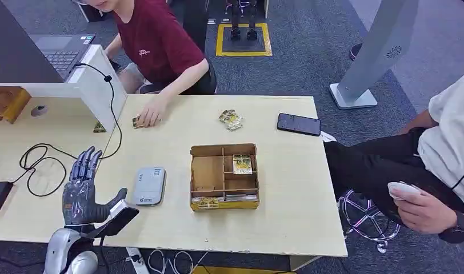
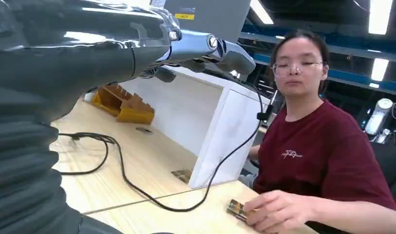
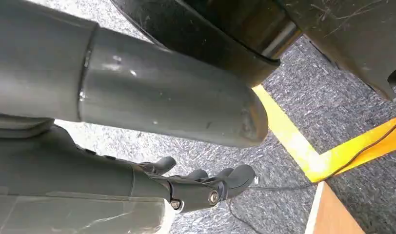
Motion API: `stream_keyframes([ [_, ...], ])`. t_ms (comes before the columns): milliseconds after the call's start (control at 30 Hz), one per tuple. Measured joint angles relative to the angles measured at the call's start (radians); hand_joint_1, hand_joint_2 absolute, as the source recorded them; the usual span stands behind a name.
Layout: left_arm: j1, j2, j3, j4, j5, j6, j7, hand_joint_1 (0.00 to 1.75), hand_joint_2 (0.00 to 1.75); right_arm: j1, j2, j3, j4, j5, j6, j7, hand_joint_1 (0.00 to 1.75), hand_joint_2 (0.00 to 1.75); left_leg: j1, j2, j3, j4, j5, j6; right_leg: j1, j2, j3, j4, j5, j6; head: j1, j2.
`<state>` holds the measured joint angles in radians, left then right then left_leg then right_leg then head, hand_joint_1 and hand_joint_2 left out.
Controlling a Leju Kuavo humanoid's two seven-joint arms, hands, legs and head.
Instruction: Pass the card to the sensor for recognition and then transmit it.
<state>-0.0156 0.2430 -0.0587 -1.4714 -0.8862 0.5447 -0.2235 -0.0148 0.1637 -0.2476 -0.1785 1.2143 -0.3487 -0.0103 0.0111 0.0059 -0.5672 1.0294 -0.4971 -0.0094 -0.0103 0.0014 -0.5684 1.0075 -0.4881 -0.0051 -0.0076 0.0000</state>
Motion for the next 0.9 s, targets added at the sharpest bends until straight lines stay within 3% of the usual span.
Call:
stream_keyframes([
  [800,-0.001,0.0,0.0,0.0,-0.021,0.022,0.0,0.0,1.75,0.0,0.0,0.0,0.0,-0.001,0.002,0.0,0.0,0.0,0.0,0.0,0.0,0.0,0.0,0.0,0.0,0.0,0.0,0.0,0.0,0.0,0.0,0.0],
  [900,-0.001,0.0,0.0,0.0,-0.058,0.047,0.006,0.0,1.75,0.0,0.0,0.0,0.0,-0.001,0.002,0.0,0.0,0.0,0.0,0.0,0.0,0.0,0.0,0.0,0.0,0.0,0.0,0.0,0.0,0.0,0.0,0.0],
])
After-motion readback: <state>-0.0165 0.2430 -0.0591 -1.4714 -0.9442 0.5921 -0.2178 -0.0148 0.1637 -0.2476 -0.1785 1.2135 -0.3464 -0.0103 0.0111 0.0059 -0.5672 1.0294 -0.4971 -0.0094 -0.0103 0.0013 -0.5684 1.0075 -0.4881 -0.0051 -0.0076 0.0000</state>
